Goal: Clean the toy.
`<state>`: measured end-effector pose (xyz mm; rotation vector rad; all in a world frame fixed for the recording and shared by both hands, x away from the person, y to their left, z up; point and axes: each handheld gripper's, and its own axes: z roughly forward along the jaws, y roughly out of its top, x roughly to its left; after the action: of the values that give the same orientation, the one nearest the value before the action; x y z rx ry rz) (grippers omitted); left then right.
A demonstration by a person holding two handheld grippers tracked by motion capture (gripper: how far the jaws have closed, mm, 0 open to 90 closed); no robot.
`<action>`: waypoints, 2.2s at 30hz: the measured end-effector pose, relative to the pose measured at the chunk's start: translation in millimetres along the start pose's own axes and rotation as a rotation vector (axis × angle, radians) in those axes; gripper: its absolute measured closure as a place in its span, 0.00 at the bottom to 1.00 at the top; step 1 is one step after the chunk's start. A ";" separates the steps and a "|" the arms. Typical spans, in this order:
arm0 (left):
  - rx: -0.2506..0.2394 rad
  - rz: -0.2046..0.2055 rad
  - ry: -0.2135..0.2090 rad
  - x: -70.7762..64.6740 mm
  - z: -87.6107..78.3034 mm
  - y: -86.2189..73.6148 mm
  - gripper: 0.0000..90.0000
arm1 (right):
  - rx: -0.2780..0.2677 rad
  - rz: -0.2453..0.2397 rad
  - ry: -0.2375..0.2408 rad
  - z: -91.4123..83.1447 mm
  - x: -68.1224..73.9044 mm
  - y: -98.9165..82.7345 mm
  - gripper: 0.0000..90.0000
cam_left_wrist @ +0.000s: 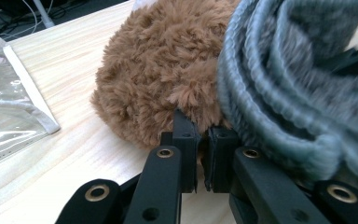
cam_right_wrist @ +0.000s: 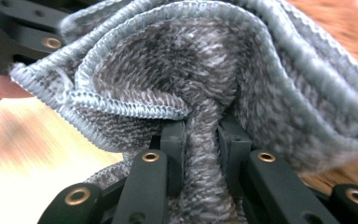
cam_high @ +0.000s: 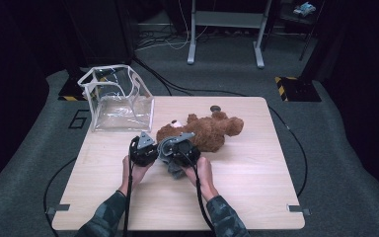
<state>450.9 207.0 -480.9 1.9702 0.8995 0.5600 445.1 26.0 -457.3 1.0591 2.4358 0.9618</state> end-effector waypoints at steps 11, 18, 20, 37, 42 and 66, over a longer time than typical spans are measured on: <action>-0.007 -0.013 -0.005 3.3 1.0 -1.2 0.94 | 0.028 0.146 -0.117 -12.7 -50.0 -27.9 0.85; 0.009 -0.012 -0.012 4.2 0.3 -0.2 0.92 | 0.040 0.178 -0.141 -35.2 -65.9 -49.9 0.85; 0.003 -0.013 -0.006 4.2 0.7 -0.2 0.91 | 0.039 0.184 -0.143 -39.8 -70.0 -53.4 0.85; 0.051 -0.034 -0.023 1.6 2.8 7.1 0.45 | 0.172 0.495 -0.364 -112.7 -178.5 -133.2 0.68; 0.049 -0.047 -0.027 1.9 -0.6 14.8 0.34 | 0.141 0.541 -0.331 -121.5 -190.7 -139.5 0.33; 0.066 -0.031 -0.027 -2.9 0.5 25.1 0.25 | 0.029 0.428 -0.249 -134.6 -176.9 -107.5 0.12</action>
<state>458.8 195.5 -459.8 2.0146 0.9413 0.4907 438.6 -219.4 -430.4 1.6457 2.0687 0.8513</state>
